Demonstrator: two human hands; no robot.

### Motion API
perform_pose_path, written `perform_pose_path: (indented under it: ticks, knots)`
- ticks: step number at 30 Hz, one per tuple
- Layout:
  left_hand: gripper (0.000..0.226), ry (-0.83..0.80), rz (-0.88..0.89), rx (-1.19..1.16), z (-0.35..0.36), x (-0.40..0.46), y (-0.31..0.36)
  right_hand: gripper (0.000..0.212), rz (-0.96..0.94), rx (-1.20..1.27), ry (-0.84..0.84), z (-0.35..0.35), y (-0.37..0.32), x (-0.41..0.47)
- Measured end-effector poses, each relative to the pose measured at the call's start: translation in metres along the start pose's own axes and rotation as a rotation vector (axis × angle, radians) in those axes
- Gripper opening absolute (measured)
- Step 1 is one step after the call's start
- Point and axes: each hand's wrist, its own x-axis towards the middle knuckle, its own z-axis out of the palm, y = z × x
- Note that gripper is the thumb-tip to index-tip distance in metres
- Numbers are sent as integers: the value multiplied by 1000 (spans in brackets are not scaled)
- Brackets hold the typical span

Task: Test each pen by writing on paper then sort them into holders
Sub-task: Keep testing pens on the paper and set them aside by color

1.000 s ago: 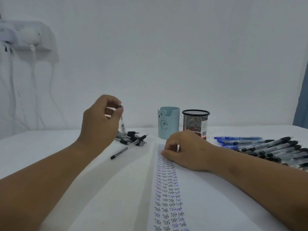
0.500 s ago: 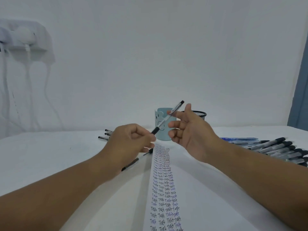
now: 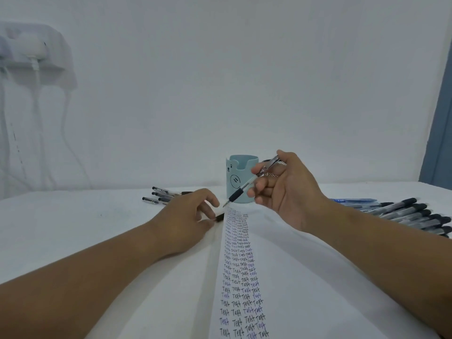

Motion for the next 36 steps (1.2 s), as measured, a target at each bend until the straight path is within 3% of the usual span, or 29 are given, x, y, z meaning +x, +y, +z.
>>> perform_pose_path:
  ticks: [4,7,12,15,17,20,23,28,32,36]
  knots:
    - [26,0,48,152,-5,4,-8,64,2,29,75,-13,0,7]
    - [25,15,45,232,-5,9,-14,35,-75,-118,149,-17,3,12]
    - [17,83,98,265,-1,9,-9,29,-153,-241,280,-22,7,18]
    - [24,-45,217,161,2,2,8,9,-85,-200,207,-19,2,18]
    - [38,-149,227,188,7,1,12,20,0,-245,95,-19,3,21]
    - [42,-192,181,175,10,3,9,14,44,-453,22,-15,9,30]
    - [44,-203,196,122,11,6,4,28,28,-643,24,-13,16,43]
    - [38,-197,178,75,11,10,-1,31,-1,-674,-31,-17,35,52]
    - [29,-196,181,36,12,12,-5,33,-106,-863,48,-18,41,54]
    - [43,-203,180,48,13,12,-6,32,-93,-907,17,-19,41,54]
